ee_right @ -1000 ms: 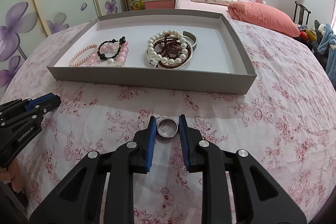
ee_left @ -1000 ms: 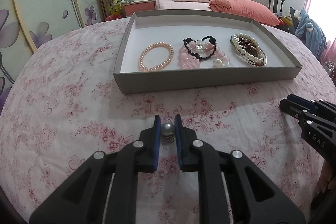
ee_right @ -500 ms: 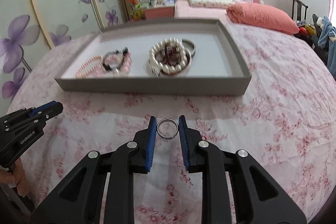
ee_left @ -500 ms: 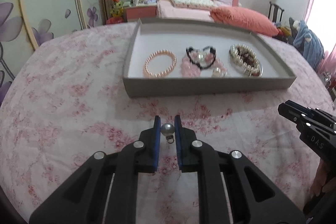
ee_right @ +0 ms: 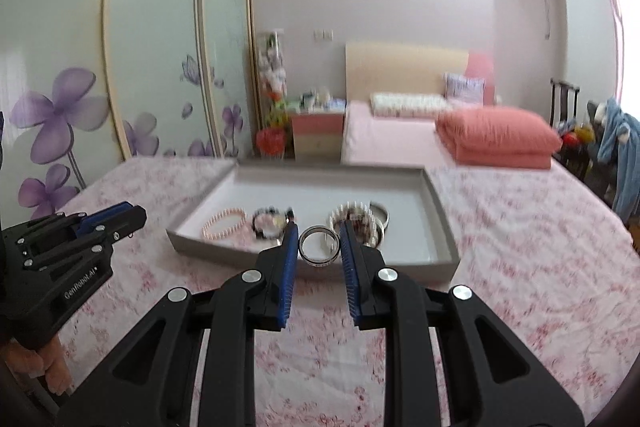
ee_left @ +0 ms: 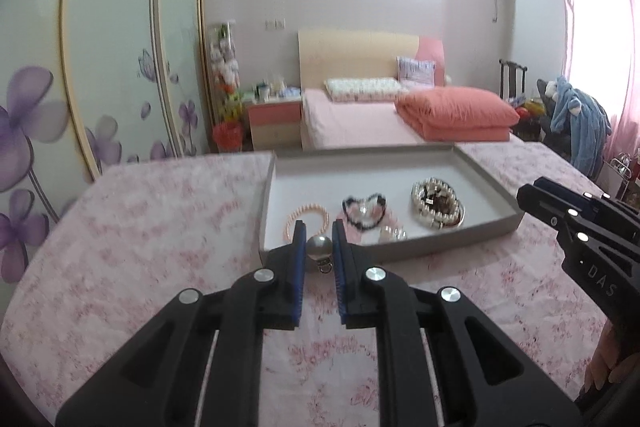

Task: Organize jewelry
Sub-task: 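Carry the silver ring over the tray while the left tool carries the pearl earring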

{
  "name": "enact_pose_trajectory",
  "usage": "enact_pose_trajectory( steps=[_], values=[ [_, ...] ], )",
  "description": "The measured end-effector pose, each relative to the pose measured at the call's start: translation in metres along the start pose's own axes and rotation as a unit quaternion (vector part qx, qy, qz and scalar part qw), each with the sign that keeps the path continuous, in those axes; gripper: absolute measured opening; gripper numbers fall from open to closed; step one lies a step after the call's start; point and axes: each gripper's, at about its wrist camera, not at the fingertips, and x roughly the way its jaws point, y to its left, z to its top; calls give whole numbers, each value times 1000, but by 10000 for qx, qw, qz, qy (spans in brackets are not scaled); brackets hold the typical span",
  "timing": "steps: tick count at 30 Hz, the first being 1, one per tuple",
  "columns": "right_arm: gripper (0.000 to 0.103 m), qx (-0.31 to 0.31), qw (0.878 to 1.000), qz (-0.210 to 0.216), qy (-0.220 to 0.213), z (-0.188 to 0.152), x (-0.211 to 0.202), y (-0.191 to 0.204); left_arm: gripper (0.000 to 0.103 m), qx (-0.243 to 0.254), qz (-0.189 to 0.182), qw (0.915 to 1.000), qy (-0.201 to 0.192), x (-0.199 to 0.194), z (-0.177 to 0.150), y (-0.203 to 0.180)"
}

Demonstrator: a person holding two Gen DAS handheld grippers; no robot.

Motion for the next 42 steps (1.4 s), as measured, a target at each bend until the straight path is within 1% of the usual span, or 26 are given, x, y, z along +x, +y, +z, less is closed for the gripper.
enact_pose_trajectory(
  steps=[5,13,24,42],
  values=[
    [23,-150,9985,-136,-500,9,-16,6,14,-49,38,9996,-291,-12,8,-1],
    [23,-245,9956,-265,-867,15,-22,7,14,-104,33,9988,-486,-16,14,-1],
    [23,-184,9943,-387,-978,19,-20,4,14,-81,63,9982,-597,-17,15,-4],
    [23,-123,9944,-415,-964,18,-16,-2,14,-62,-3,9987,-509,-7,17,-6]
  ],
)
